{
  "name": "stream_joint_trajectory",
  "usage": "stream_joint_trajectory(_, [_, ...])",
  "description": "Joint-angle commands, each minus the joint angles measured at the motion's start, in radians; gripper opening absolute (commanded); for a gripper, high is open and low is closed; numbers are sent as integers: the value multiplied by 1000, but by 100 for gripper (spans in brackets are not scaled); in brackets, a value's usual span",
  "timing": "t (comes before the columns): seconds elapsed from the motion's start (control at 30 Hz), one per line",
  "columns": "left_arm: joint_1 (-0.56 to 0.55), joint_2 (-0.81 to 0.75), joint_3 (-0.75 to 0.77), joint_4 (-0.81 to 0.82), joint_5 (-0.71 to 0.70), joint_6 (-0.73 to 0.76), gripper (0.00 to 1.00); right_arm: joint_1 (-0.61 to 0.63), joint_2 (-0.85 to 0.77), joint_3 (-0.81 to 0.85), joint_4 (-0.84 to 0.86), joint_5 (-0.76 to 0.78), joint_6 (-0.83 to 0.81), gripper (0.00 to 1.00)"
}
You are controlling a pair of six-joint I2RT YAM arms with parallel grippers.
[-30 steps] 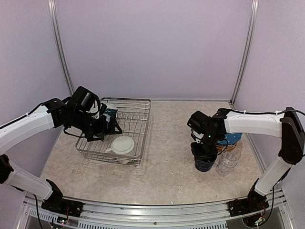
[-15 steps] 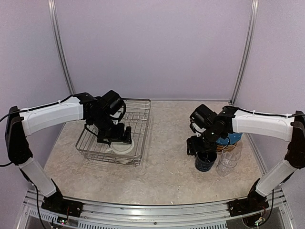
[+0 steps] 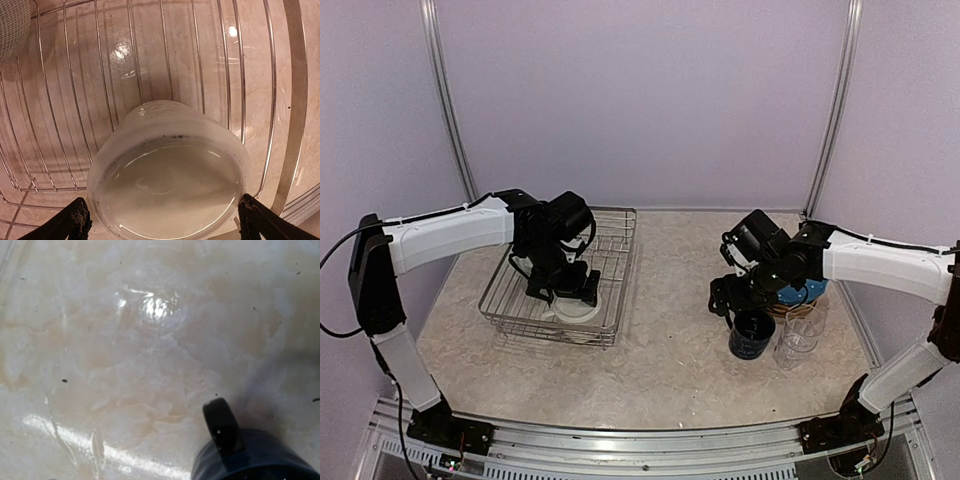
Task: Unload the mixed dishes from the dish rack
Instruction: Adjust the cup on the dish rack.
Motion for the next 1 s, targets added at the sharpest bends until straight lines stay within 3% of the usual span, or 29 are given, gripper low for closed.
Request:
stream_joint_trajectory(0.0, [-4, 45, 38, -73, -107, 8, 99, 8, -35, -33, 32, 12, 0, 86])
stream_joint_trajectory(0.17, [38, 77, 8, -11, -98, -3, 97, 7, -50, -35, 25, 17, 8, 87])
stream_joint_trajectory(0.57, [166, 49, -23, 152, -59, -79, 76, 8, -67, -42, 48, -2, 34, 87])
stream_joint_trajectory(0.8, [173, 45, -13, 141, -92, -93, 67, 8, -64, -30, 60, -9, 38, 87])
stream_joint_trajectory(0.9, [172, 3, -37, 144, -72, -98, 67, 8, -66, -33, 65, -11, 42, 87])
stream_joint_trajectory(0.97, [170, -40, -64, 148, -55, -99, 76, 6, -67, -43, 71, -12, 45, 87])
